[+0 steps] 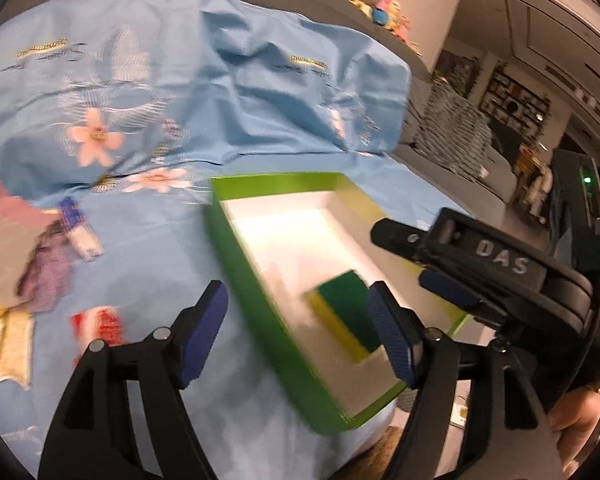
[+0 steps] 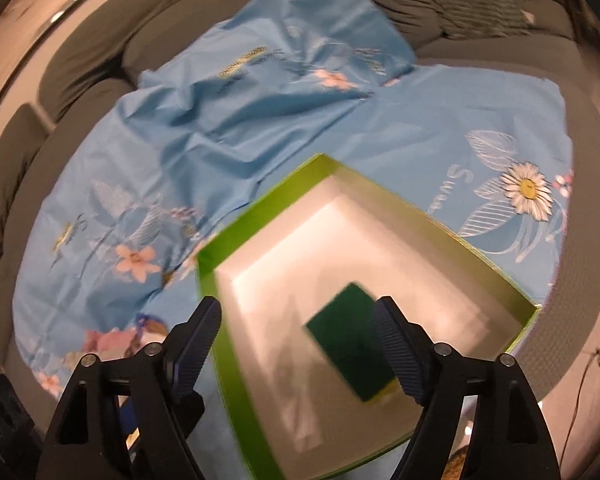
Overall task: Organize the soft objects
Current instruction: 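Carry the sponge into the green box and open the right gripper, then grasp the red-and-white knit cloth with the right gripper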
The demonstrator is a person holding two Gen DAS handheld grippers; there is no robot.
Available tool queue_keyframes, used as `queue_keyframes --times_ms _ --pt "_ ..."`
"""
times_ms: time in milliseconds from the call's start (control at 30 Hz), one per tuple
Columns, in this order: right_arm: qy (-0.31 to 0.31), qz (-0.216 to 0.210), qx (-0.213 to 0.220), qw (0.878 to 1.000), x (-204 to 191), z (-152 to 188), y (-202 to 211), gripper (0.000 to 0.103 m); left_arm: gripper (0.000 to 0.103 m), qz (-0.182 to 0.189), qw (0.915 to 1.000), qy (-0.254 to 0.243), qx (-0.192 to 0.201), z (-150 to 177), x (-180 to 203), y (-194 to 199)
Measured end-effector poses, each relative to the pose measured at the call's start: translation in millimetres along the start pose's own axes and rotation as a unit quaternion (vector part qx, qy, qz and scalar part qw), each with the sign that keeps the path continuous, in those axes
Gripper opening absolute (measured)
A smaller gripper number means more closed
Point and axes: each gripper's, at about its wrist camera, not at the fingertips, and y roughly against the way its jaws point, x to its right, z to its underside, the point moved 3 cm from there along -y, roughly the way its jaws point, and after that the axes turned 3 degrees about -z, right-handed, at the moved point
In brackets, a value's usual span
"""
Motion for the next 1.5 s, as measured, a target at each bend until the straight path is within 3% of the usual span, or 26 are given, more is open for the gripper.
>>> queue_keyframes --times_ms 133,267,500,633,700,833,900,967,1067,1233,1400,1467,1500 --pt "0.041 -0.041 -0.018 0.998 -35 12 -2 0.086 0.083 -0.036 0.999 0.019 0.015 4 -29 24" --pt "0.081 -0.079 -0.045 0.993 -75 33 -11 0.087 0.083 -0.076 0.9958 0.045 0.024 14 -64 47" --pt "0.134 -0.113 -0.145 0.974 -132 87 -60 0.087 0.084 -0.162 0.9822 0.094 0.018 46 -138 86" --pt "0.16 -0.083 -0.191 0.965 -151 116 -97 0.087 0.084 -0.191 0.9728 0.131 0.008 70 -179 104" --pt "0.179 -0.049 -0.197 0.963 -156 129 -110 0.087 0.084 -0.2 0.9679 0.152 0.007 81 -194 111" --pt "0.188 -0.029 -0.203 0.96 -160 139 -124 0.087 0.084 -0.209 0.962 0.176 0.004 94 -213 115" --pt "0.201 -0.012 -0.193 0.96 -163 143 -128 0.079 0.084 -0.221 0.9581 0.182 0.001 100 -221 115" --pt "0.215 0.0 -0.193 0.957 -167 149 -132 0.045 0.084 -0.228 0.9554 0.188 -0.002 101 -227 114" --pt "0.23 -0.011 -0.196 0.953 -176 156 -129 0.039 0.084 -0.229 0.9523 0.202 0.003 103 -236 119" --pt "0.233 -0.116 -0.244 0.934 -198 177 -110 0.039 0.084 -0.226 0.9483 0.222 0.017 103 -245 129" --pt "0.251 -0.13 -0.289 0.915 -208 197 -111 0.041 0.084 -0.22 0.947 0.233 0.021 104 -247 133" --pt "0.255 -0.116 -0.283 0.917 -206 197 -110 0.063 0.084 -0.215 0.9478 0.235 0.018 104 -246 131" --pt "0.254 -0.113 -0.277 0.92 -204 195 -109 0.069 0.083 -0.211 0.9485 0.235 0.016 104 -246 129"
